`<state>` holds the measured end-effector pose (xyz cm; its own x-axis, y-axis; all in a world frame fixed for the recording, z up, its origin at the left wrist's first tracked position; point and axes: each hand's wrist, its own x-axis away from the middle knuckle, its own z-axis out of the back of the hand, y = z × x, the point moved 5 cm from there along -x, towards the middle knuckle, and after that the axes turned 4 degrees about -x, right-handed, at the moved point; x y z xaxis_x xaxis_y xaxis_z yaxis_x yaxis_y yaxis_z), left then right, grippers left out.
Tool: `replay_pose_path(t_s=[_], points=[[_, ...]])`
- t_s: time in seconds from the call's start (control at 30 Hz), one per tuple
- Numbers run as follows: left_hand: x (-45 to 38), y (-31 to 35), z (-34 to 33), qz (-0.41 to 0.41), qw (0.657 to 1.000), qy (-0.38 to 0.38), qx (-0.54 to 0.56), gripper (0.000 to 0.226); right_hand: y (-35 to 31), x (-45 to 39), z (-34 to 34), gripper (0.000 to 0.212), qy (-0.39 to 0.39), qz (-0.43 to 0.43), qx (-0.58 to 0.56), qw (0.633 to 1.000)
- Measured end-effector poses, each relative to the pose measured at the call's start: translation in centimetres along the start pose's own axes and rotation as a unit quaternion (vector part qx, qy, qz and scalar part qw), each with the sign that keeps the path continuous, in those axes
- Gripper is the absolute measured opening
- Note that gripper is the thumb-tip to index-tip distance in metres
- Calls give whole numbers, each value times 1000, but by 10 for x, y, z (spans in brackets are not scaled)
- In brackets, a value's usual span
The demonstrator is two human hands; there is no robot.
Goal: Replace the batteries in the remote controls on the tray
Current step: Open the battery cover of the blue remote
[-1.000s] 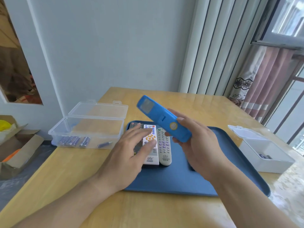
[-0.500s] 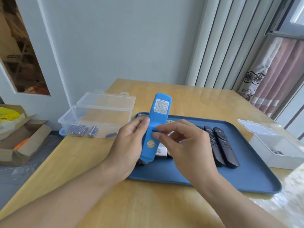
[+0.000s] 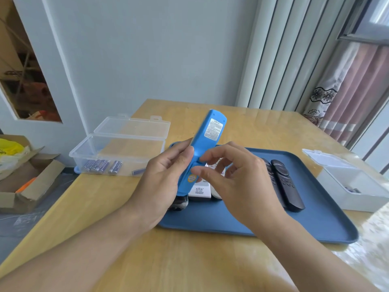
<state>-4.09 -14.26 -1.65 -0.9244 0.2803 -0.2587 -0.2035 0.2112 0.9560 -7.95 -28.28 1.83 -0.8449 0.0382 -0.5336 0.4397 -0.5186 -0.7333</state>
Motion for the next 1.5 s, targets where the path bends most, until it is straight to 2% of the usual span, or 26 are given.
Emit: replay_pose_path(t_s=[0.13, 0.27, 0.37, 0.47, 0.53, 0.67, 0.83, 0.9, 0.93, 1.03, 1.07, 1.13, 1.2, 1.5], points=[[1, 0, -1, 17, 1000, 16, -5, 36, 2, -3, 3, 21, -45, -38, 13, 998], [0, 0, 2, 57, 996, 57, 31, 33, -5, -8, 11, 14, -97, -58, -21, 993], [-2, -2, 7, 89, 989, 83, 83, 32, 2, -15, 35, 9, -112, -127, 27, 985], [-1, -3, 8, 112, 981, 88, 135, 35, 15, -12, 55, 13, -205, -203, 174, 942], [0, -2, 7, 122, 976, 91, 158, 35, 23, -8, 60, 15, -236, -231, 254, 909], [1, -2, 5, 149, 965, 76, 203, 38, 35, -2, 59, 20, -263, -258, 364, 855], [1, -2, 3, 160, 964, 58, 203, 38, 35, 2, 50, 31, -269, -236, 438, 825], [1, -2, 2, 159, 967, 52, 191, 39, 30, -2, 49, 33, -232, -202, 440, 843], [1, -2, 1, 157, 968, 49, 188, 38, 24, -6, 49, 30, -201, -179, 421, 866], [2, -2, 0, 141, 976, 38, 159, 36, 3, -10, 40, 19, -108, -62, 261, 957], [2, -3, -1, 136, 979, 33, 147, 36, -4, -9, 34, 16, -85, -15, 209, 974], [3, -4, -2, 131, 982, 13, 133, 37, -13, -3, 21, 11, -66, 60, 190, 978], [4, -5, -4, 131, 982, -1, 134, 39, -12, 3, 10, 10, -55, 98, 209, 971], [5, -7, -6, 131, 974, -14, 186, 39, -3, 3, 2, 19, -33, 137, 194, 971]])
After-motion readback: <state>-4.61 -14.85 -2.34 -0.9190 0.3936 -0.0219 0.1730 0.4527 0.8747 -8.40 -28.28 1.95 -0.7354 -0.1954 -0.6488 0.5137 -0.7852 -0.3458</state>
